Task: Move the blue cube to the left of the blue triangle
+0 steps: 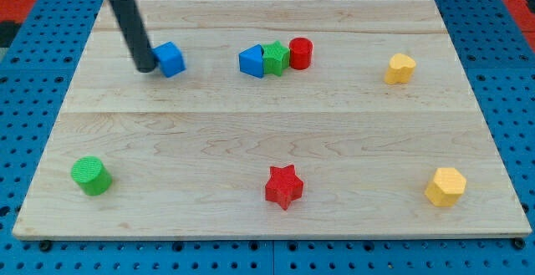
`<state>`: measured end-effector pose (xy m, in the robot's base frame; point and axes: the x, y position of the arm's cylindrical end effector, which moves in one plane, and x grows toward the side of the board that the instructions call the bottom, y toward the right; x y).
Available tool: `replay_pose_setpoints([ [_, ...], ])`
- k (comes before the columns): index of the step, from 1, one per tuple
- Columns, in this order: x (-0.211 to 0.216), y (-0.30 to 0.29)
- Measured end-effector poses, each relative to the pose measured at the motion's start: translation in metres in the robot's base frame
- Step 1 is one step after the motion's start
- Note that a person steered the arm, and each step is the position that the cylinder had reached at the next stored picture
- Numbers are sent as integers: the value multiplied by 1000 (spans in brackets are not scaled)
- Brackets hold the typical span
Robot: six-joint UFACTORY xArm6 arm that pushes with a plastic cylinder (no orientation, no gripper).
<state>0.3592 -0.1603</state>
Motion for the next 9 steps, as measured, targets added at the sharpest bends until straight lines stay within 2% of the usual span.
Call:
replay_pose_setpoints([
  [1,0,11],
  [2,-2,-43],
  [3,-27,-52],
  [5,-32,20],
  [7,-32,64],
  [8,-28,43],
  [9,27,6],
])
